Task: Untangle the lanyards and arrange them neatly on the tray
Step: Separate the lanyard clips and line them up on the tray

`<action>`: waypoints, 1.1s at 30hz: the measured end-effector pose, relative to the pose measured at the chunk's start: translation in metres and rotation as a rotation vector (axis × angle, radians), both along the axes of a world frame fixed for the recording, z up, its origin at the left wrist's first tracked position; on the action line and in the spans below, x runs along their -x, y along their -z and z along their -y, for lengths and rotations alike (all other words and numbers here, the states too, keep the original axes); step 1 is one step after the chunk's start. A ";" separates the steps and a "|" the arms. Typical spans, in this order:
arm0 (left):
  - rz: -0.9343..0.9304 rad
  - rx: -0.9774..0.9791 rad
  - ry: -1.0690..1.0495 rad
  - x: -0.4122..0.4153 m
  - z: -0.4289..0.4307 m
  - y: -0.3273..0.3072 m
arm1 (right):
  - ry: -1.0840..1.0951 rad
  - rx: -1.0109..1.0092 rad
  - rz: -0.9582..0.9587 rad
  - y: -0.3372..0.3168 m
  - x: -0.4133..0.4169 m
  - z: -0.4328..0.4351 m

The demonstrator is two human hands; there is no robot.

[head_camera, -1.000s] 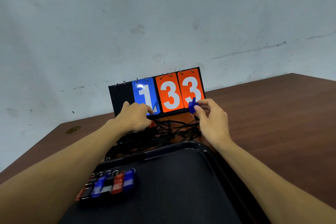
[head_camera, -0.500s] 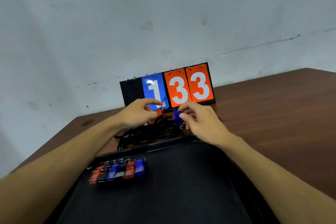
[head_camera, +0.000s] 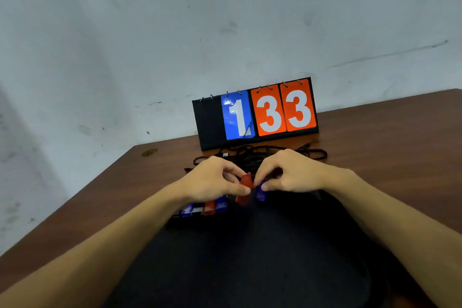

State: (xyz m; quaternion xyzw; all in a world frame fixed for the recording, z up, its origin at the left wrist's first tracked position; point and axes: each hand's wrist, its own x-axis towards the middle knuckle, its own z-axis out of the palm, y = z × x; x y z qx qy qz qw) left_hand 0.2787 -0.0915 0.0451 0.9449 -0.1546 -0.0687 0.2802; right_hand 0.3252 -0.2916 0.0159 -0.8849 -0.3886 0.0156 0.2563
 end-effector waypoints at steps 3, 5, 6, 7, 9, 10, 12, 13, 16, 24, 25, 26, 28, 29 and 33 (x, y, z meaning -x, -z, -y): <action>0.042 -0.097 0.018 0.002 0.000 0.002 | 0.039 -0.037 -0.091 -0.005 0.000 0.003; 0.093 -0.261 0.047 0.002 0.000 0.005 | 0.061 -0.037 -0.134 -0.005 0.002 0.001; 0.121 -0.327 0.055 0.001 0.000 0.006 | 0.067 -0.037 -0.137 -0.004 0.003 -0.002; 0.141 -0.356 0.064 0.001 0.000 0.007 | 0.076 -0.046 -0.130 -0.001 0.004 -0.004; 0.155 -0.348 0.080 -0.001 0.000 0.009 | 0.104 -0.086 -0.092 0.006 0.005 -0.007; 0.153 -0.330 0.081 -0.002 -0.001 0.011 | 0.118 -0.101 -0.063 0.009 0.005 -0.008; 0.167 -0.299 0.068 -0.005 -0.005 0.015 | 0.140 -0.112 -0.021 0.011 0.006 -0.007; 0.187 -0.277 0.051 -0.007 -0.009 0.018 | 0.139 -0.112 -0.015 0.012 0.007 -0.007; 0.270 -0.146 0.050 -0.007 -0.019 0.026 | 0.130 -0.117 0.017 0.012 0.010 -0.010; 0.228 -0.287 0.228 0.004 -0.030 0.018 | 0.127 -0.095 0.070 0.014 0.017 -0.012; 0.248 -0.299 0.222 0.005 -0.031 0.018 | 0.125 -0.094 0.062 0.013 0.018 -0.012; 0.267 -0.314 0.213 0.006 -0.032 0.018 | 0.122 -0.093 0.053 0.013 0.019 -0.013; 0.295 -0.330 0.185 0.008 -0.034 0.023 | 0.114 -0.084 0.038 0.012 0.021 -0.013; 0.303 -0.330 0.171 0.009 -0.034 0.025 | 0.108 -0.078 0.036 0.012 0.021 -0.013; 0.317 -0.317 0.160 0.009 -0.033 0.028 | 0.101 -0.060 0.051 0.013 0.023 -0.013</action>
